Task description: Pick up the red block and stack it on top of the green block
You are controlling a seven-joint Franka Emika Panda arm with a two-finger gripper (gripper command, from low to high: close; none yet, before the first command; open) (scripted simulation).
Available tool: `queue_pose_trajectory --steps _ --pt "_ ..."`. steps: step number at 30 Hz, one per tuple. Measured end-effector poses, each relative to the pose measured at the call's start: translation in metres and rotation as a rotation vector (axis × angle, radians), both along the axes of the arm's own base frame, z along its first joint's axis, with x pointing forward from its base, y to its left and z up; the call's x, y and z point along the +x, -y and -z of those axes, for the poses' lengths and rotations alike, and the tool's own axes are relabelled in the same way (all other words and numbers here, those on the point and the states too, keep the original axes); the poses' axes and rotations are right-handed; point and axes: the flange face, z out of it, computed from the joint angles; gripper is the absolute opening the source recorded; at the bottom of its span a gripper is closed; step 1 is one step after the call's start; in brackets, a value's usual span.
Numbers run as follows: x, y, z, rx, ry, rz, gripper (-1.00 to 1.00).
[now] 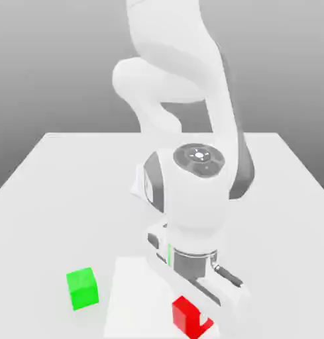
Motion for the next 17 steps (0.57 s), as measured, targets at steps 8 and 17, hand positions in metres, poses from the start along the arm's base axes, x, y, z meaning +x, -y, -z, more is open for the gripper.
queue_pose_trajectory --steps 8,17 --pt "-0.069 0.199 -0.045 -0.006 -0.007 0.363 -1.0" --pt "-0.077 0.205 0.008 -0.001 -0.002 0.373 1.0"
